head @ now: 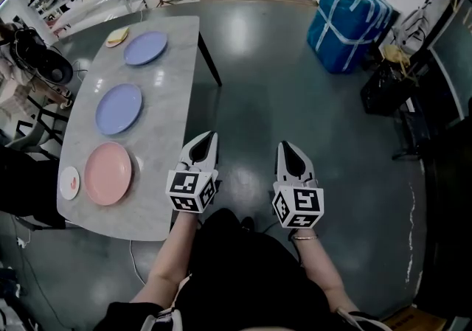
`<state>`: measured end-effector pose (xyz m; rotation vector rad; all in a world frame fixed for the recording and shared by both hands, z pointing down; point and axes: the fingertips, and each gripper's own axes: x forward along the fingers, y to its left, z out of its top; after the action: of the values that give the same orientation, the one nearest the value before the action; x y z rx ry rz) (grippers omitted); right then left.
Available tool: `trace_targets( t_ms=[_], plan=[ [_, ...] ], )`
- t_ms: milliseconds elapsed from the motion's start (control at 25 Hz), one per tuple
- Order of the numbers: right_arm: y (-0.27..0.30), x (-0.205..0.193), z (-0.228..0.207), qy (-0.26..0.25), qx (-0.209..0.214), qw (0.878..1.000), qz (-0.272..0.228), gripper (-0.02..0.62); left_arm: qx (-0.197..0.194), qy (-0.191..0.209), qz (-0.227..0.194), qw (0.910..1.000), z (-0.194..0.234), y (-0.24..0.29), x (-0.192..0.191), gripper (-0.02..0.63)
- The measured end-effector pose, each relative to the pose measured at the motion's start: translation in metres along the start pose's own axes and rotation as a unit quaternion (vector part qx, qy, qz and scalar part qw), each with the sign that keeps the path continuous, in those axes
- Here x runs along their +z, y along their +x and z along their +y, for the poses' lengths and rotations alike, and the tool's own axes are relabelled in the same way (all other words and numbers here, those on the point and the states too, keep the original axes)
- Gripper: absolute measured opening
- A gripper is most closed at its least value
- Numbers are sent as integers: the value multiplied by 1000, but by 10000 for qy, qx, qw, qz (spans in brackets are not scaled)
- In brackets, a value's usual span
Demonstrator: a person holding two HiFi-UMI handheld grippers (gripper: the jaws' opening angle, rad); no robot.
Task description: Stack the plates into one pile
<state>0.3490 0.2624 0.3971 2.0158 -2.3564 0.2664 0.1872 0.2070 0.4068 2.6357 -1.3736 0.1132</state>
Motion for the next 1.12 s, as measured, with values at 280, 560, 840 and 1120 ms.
trace_targets(
  t_ms=[280, 560, 840, 1120],
  plan=[
    [10, -1, -5, -9, -19, 10000, -29, 6, 5, 56, 16, 10000, 5, 9, 0, 6],
    [41, 1, -22, 6, -89, 10000, 7, 6, 17, 56, 62, 10000, 20, 46, 1, 6],
    [112, 7, -47, -62, -144, 9999, 63, 6, 7, -10, 169, 9999, 58, 119, 0, 6],
    [219, 23, -55, -61, -27, 9998, 197, 6, 78, -78, 228, 9997, 120, 197, 18, 6]
  ],
)
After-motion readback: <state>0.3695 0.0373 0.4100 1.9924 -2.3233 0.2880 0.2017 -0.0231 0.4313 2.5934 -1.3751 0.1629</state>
